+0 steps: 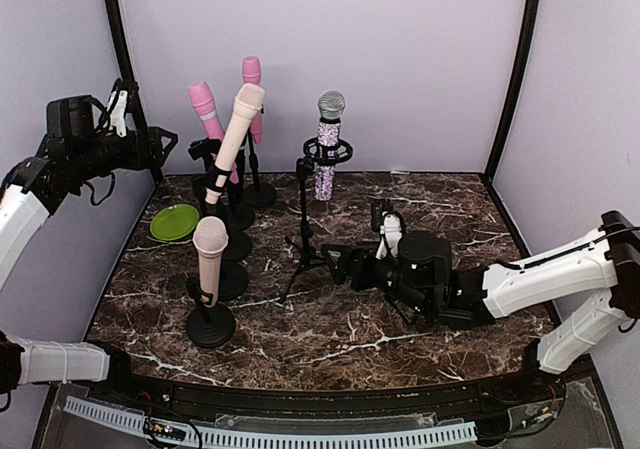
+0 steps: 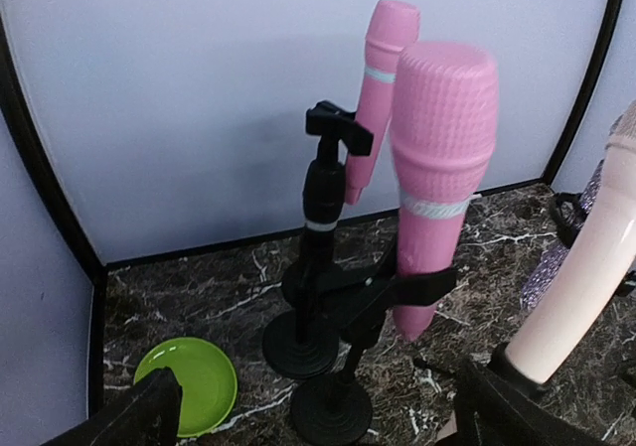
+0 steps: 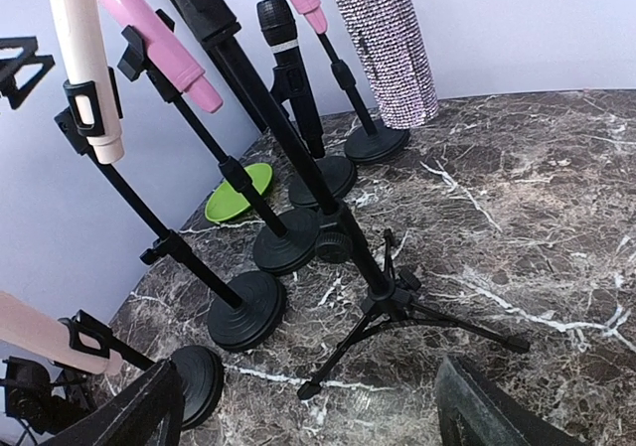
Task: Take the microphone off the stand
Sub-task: Unscrew the knob on the stand of the microphone stand.
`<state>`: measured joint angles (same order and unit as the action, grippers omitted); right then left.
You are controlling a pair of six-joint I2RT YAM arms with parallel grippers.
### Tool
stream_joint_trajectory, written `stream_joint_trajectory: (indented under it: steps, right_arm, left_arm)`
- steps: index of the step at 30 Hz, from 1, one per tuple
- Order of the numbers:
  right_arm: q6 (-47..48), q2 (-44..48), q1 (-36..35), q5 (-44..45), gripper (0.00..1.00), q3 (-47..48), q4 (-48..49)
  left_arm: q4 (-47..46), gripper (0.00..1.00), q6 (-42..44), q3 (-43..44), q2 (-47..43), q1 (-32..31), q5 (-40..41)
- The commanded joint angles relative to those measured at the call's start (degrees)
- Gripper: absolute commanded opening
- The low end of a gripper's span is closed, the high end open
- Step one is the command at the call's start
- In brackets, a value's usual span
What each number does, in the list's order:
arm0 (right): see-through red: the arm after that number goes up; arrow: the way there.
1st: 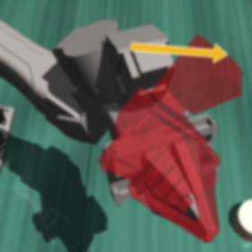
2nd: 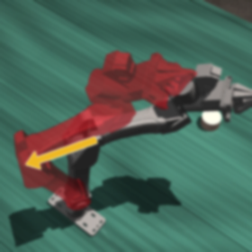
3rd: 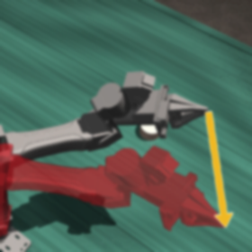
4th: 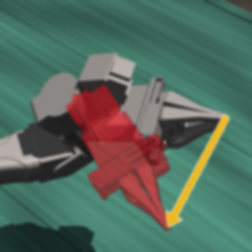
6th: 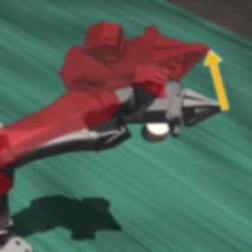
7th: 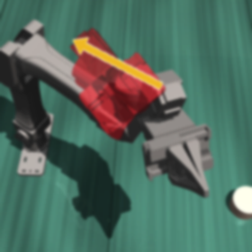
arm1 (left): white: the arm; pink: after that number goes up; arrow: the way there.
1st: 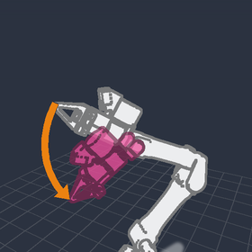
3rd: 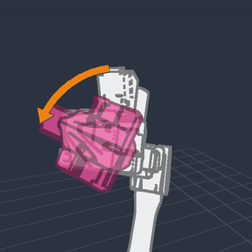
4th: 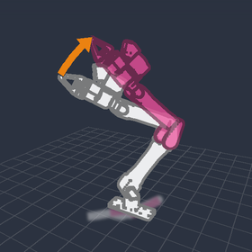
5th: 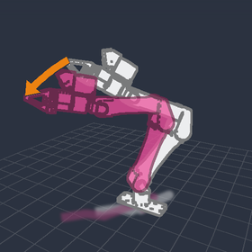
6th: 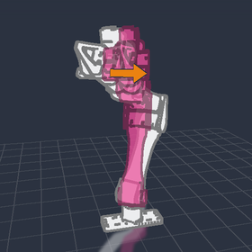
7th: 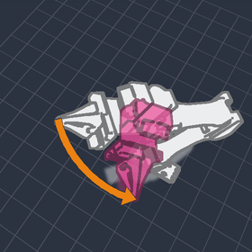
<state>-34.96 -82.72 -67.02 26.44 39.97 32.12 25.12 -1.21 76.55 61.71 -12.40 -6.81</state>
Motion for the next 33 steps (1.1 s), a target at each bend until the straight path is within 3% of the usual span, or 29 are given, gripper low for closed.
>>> stream_joint_trajectory:
  steps: [1,10,13,19,33]
  right_arm:
    - [0.59,-0.72,0.49,-3.05,0.89,2.34,2.47]
    - [2.02,-4.90,0.54,-4.95,0.89,8.16,-1.52]
    - [2.30,-6.11,0.81,-5.96,0.89,8.19,1.30]
    - [-1.53,-9.17,3.52,-7.08,0.87,5.75,8.05]
    - [-2.44,-13.70,10.18,-14.94,0.73,7.20,9.06]
  left_arm:
    - [-6.79,0.99,-4.40,-10.17,-5.62,3.47,0.90]
    - [-12.53,0.98,-1.78,-25.64,-13.82,3.97,4.47]
    - [-14.97,0.98,-0.22,-29.60,-15.35,3.97,4.43]
    - [-15.03,0.98,3.72,-31.13,-15.91,3.97,6.07]
    - [-14.58,0.97,4.07,-32.47,-15.07,3.97,8.34]
